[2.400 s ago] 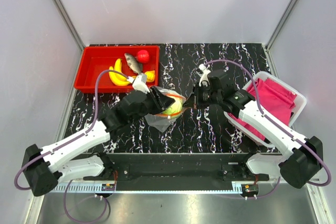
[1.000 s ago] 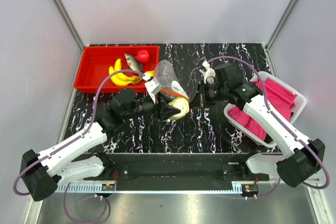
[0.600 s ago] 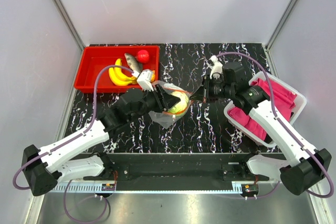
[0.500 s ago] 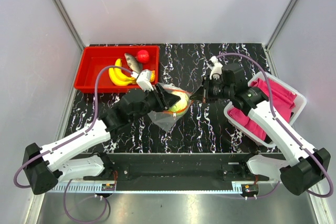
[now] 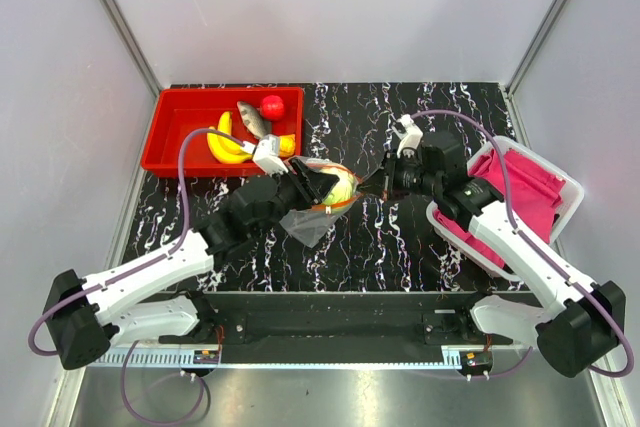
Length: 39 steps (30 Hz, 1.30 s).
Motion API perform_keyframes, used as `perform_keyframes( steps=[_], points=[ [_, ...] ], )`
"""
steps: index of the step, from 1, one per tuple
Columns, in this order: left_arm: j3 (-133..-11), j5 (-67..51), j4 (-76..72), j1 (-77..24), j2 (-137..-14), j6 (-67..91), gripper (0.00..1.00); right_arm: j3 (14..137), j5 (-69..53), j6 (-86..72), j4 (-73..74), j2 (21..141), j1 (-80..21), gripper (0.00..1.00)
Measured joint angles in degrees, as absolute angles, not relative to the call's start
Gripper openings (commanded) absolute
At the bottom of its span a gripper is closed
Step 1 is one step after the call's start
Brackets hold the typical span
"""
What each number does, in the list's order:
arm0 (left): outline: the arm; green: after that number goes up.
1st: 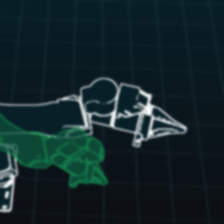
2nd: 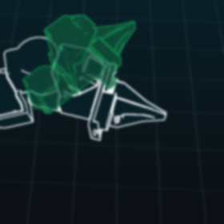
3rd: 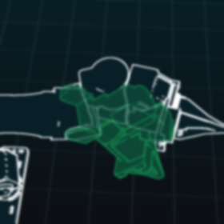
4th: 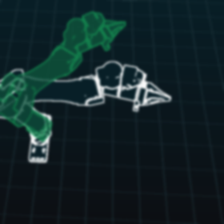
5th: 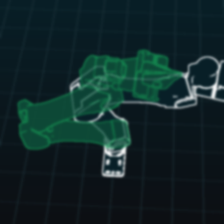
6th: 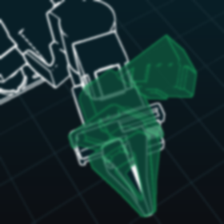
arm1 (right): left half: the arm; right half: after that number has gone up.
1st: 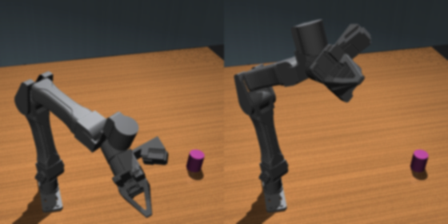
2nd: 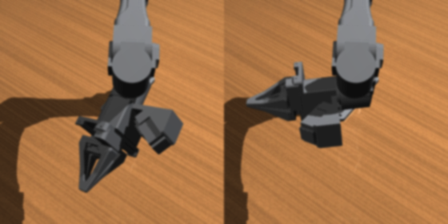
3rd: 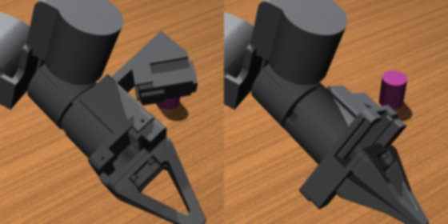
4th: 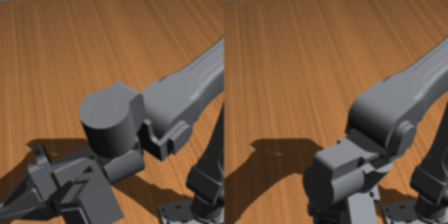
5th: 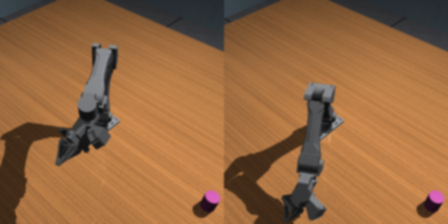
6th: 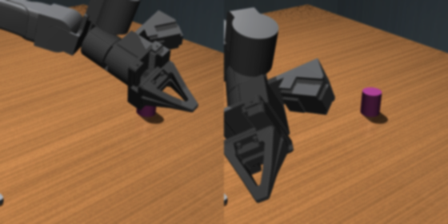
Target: Open the zip-top bag and remove the fake food
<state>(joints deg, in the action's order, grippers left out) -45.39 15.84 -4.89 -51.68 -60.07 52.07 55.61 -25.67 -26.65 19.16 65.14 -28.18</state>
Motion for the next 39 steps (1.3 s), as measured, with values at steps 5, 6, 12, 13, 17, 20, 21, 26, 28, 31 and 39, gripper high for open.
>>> perform_keyframes(
  steps=[5, 6, 12, 13, 17, 20, 21, 26, 28, 31, 39],
  points=[
    [-43.42, 17.32, -10.15, -51.68, -60.88, 49.69, 0.0, 54.68, -26.15, -26.61, 17.45, 65.14, -28.16, 0.0],
    [-42.92, 17.65, -11.46, -51.68, -61.06, 49.41, 0.0, 54.61, -26.22, -26.55, 17.34, 65.12, -28.16, 0.03],
    [-41.23, 19.9, -17.69, -51.66, -61.28, 48.64, 0.0, 54.17, -26.57, -28.45, 17.32, 65.19, -28.1, 0.42],
    [-41.08, 20.27, -18.68, -51.66, -61.28, 48.9, 0.0, 54.17, -26.94, -29.26, 17.23, 65.32, -28.03, 0.42],
    [-39.68, 21.69, -22.0, -51.22, -61.28, 52.07, 0.0, 53.56, -29.34, -33.67, 15.88, 66.89, -27.73, 0.1],
    [-37.82, 21.87, -22.85, -51.22, -61.28, 55.79, 0.0, 52.77, -30.65, -35.68, 14.76, 66.98, -27.86, 0.0],
    [-37.54, 22.11, -22.5, -51.2, -61.28, 58.02, 0.0, 52.58, -30.85, -36.03, 14.61, 66.98, -27.88, 0.0],
    [-37.8, 21.82, -16.86, -50.39, -61.25, 69.89, 0.0, 50.41, -29.36, -35.88, 12.16, 66.98, -28.01, 0.0],
    [-38.44, 20.71, -12.73, -49.82, -61.25, 74.81, 0.0, 49.28, -28.32, -35.77, 11.27, 67.31, -28.47, 0.0],
    [-38.92, 17.89, -8.97, -49.06, -61.19, 81.1, 0.0, 48.31, -25.32, -35.11, 10.37, 68.07, -28.67, 0.0],
    [-33.3, 12.03, -13.43, -46.46, -59.94, 93.76, 0.0, 48.56, -19.9, -33.04, 8.21, 68.42, -29.93, 0.0]
  ],
)
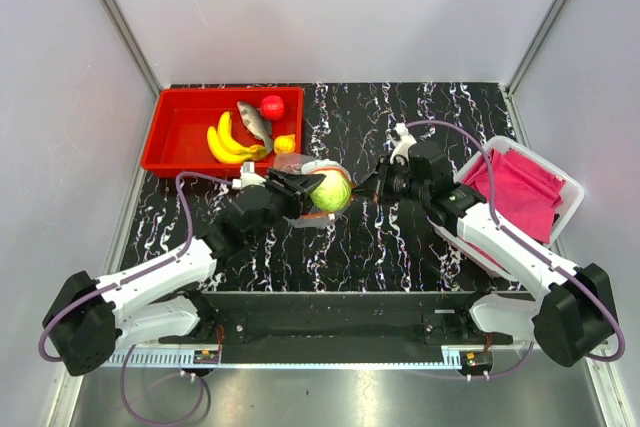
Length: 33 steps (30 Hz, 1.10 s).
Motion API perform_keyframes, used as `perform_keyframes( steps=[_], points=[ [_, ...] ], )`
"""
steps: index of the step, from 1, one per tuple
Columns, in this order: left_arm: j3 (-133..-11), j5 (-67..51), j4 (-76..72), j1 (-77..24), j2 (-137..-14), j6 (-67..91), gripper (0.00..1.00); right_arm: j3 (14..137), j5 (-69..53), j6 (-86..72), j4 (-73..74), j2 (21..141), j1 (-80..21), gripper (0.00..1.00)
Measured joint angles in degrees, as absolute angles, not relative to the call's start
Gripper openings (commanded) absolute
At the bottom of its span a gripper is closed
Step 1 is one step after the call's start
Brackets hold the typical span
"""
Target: Open the zip-top bag and remove the fake food
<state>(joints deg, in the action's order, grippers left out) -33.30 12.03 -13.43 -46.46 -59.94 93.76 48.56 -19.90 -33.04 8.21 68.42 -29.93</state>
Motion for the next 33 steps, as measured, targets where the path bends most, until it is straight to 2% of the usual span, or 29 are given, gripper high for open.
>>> perform_keyframes(
  steps=[5, 10, 14, 15, 17, 18, 21, 26, 33],
  points=[
    [-29.12, 10.26, -20.91, -45.3, -57.89, 94.24, 0.0, 50.41, -20.25, -31.92, 7.57, 68.42, -30.28, 0.0],
    [-28.1, 6.39, -28.93, -43.27, -57.84, 87.79, 0.0, 50.54, -21.3, -31.81, 5.34, 67.05, -30.28, 0.0],
    [-28.1, 2.92, -34.83, -42.48, -60.36, 86.37, 0.0, 50.57, -21.71, -32.18, 6.59, 64.64, -29.85, 0.29],
    [-28.1, 2.42, -36.34, -42.48, -61.39, 86.5, 0.0, 50.54, -21.69, -32.47, 7.33, 64.34, -29.52, 0.45],
    [-28.1, 1.48, -40.62, -42.28, -64.38, 87.5, 0.0, 50.33, -21.67, -33.12, 8.97, 63.92, -28.6, 0.57],
    [-28.14, 1.1, -43.99, -42.22, -66.41, 88.58, 0.0, 49.67, -21.58, -33.28, 9.58, 63.48, -28.14, 0.7],
    [-28.29, -0.27, -50.11, -42.22, -70.76, 90.32, 0.0, 46.35, -20.34, -33.32, 10.87, 60.97, -27.35, 0.82],
    [-30.76, -2.85, -57.08, -42.41, -74.85, 92.6, 0.0, 39.48, -21.17, -34.37, 10.44, 56.14, -27.38, 0.84],
    [-33.8, -5.52, -63.75, -42.46, -76.36, 98.06, 0.0, 35.75, -23.57, -35.97, 3.97, 58.74, -27.38, 0.84]
  ],
)
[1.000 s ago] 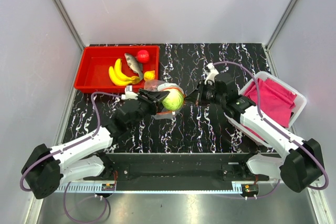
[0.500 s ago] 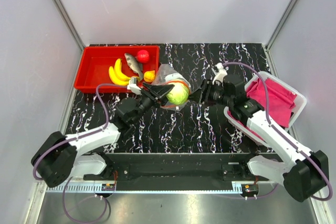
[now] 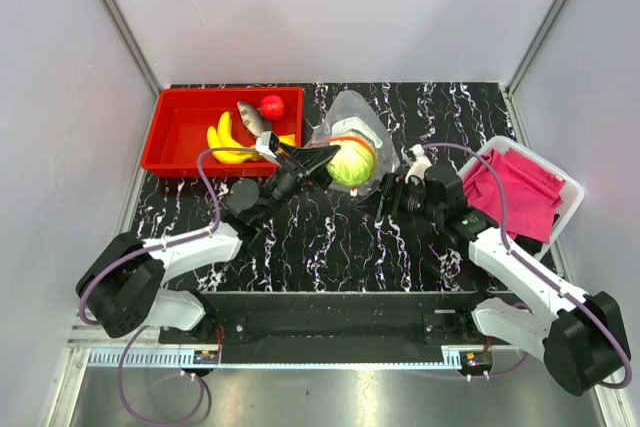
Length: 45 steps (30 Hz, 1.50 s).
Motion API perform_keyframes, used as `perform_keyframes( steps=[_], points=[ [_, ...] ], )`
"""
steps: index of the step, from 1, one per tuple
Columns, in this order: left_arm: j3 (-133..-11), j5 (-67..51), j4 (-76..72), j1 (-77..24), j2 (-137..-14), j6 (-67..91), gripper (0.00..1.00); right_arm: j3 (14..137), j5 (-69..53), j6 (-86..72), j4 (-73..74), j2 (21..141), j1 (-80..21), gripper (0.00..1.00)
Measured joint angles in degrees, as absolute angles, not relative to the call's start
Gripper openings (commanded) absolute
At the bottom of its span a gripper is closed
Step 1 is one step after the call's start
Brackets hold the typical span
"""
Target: Open the zip-top bag and remove the fake food
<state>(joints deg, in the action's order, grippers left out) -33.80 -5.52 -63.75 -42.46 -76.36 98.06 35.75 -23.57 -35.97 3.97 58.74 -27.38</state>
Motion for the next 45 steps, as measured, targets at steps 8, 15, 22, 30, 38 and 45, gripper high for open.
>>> perform_keyframes(
  steps=[8, 15, 22, 30, 38, 45],
  points=[
    [-33.56, -7.33, -50.43, -41.8, -71.37, 96.99, 0.0, 35.83, -25.12, -31.75, -0.6, 55.09, -27.35, 0.98],
    [-33.65, -8.49, -48.95, -40.6, -72.14, 95.98, 0.0, 29.1, -32.64, -33.69, -13.43, 49.25, -27.38, 1.0],
    [-33.65, -9.26, -51.11, -41.25, -75.99, 97.03, 0.0, 26.96, -36.8, -38.28, -23.16, 53.17, -27.51, 0.97],
    [-32.4, -9.39, -54.65, -42.06, -75.79, 99.07, 0.0, 27.16, -32.38, -38.57, -26.44, 57.47, -27.7, 0.39],
    [-29.93, -15.05, -55.51, -41.87, -75.75, 100.62, 0.0, 26.81, -19.31, -33.69, -20.75, 54.26, -27.75, 0.0],
    [-29.63, -24.88, -49.89, -40.91, -75.24, 95.13, 0.0, 28.6, -9.91, -28.49, -11.94, 52.95, -27.73, 0.0]
  ],
)
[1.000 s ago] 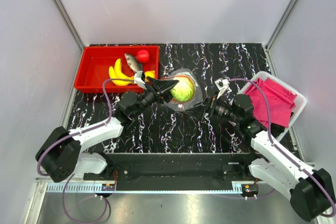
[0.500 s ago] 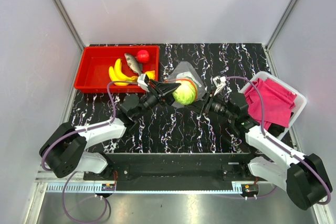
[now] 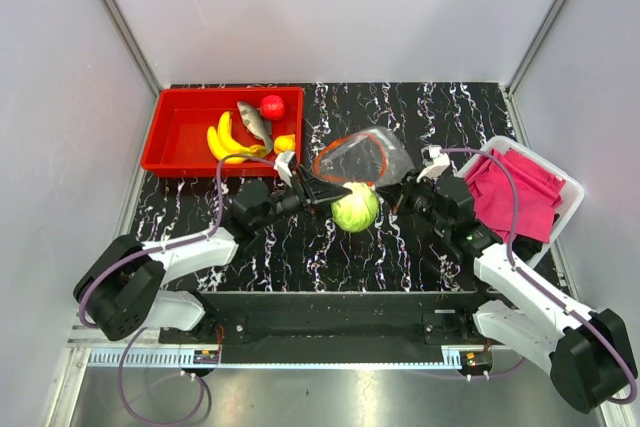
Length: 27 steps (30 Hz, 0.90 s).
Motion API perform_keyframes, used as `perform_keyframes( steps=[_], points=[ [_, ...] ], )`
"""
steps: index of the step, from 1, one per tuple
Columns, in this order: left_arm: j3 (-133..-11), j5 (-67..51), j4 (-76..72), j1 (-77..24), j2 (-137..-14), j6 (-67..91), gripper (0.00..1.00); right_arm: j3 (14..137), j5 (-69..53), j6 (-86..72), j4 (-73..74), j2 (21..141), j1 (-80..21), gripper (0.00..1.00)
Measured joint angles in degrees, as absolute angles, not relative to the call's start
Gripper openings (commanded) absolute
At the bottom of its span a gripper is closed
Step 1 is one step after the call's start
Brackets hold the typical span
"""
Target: Open the zip-top bag and remove the fake food
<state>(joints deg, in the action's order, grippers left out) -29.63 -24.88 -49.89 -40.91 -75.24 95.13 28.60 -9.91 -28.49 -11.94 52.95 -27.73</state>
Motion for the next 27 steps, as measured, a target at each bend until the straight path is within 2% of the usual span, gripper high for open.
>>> perform_keyframes(
  steps=[4, 7, 10, 15, 21, 27],
  points=[
    [-32.69, -29.3, -37.78, -40.77, -75.09, 85.43, 0.0, 30.26, -6.22, -27.11, -7.25, 54.35, -27.57, 0.0],
    [-38.59, -28.93, -21.34, -40.97, -73.41, 73.65, 0.0, 31.62, -4.56, -26.46, -4.71, 56.16, -27.57, 0.0],
    [-44.49, -24.93, -6.94, -41.19, -69.25, 62.17, 0.0, 31.83, -3.86, -25.82, -2.79, 56.66, -27.57, 0.0],
    [-51.79, -15.68, 8.56, -39.35, -63.53, 48.95, 0.0, 32.08, -4.21, -25.12, -0.1, 56.64, -27.55, 0.0],
    [-57.17, -7.84, 18.04, -26.57, -66.28, 40.12, 0.0, 32.91, -6.33, -24.29, 3.4, 55.66, -27.55, 0.0],
    [-59.86, -5.26, 17.78, -10.17, -76.93, 38.17, 0.0, 34.09, -8.1, -23.7, 5.65, 54.61, -27.55, 0.0]
  ],
)
